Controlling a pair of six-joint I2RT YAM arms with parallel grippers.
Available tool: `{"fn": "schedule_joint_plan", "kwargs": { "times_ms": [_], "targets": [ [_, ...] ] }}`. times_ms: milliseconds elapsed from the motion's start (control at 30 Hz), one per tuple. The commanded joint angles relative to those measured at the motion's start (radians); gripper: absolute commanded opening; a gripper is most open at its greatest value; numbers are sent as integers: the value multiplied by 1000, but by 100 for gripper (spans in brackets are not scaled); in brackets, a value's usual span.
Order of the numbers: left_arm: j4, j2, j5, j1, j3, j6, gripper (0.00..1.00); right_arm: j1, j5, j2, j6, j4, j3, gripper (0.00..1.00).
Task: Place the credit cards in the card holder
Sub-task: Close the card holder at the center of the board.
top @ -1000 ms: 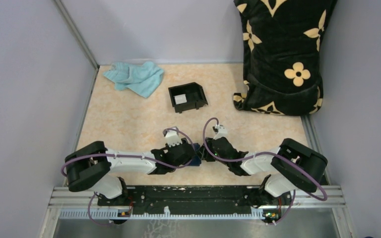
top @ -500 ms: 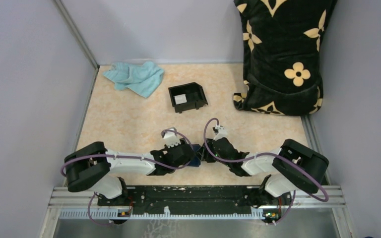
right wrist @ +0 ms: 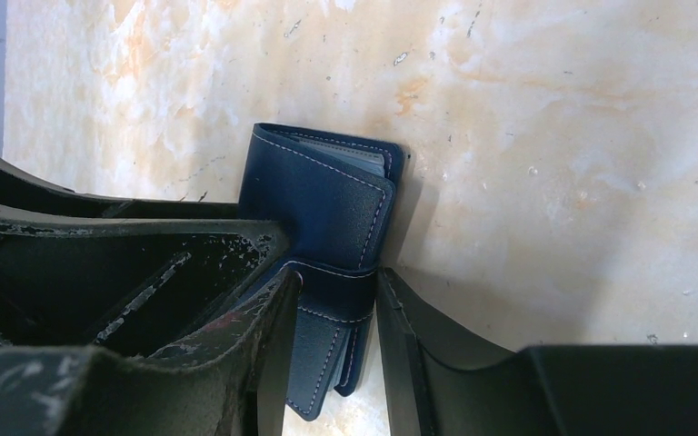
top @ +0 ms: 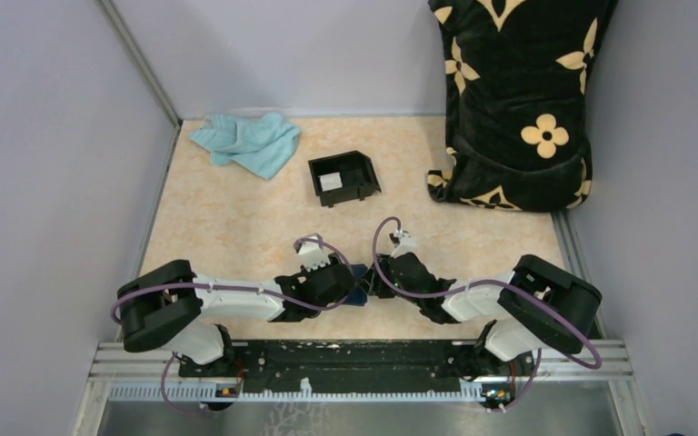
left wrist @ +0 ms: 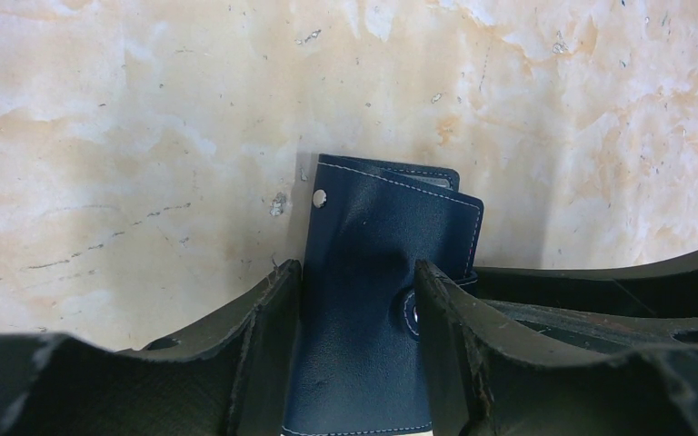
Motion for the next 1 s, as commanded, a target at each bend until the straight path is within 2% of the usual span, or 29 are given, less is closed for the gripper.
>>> {"fn": "schedule_joint_plan", "kwargs": {
  "times_ms": [0, 533, 967],
  "targets": [
    [-62, 58, 118, -15, -41, -23, 56, 50, -84, 57, 6, -129, -38, 37],
    [-60, 69, 131, -16, -42, -24, 56, 92, -42, 106, 12, -136, -29, 36],
    [-63, 82, 142, -16, -39, -40, 55, 133, 13, 86, 43, -128, -64, 35]
  ]
}}
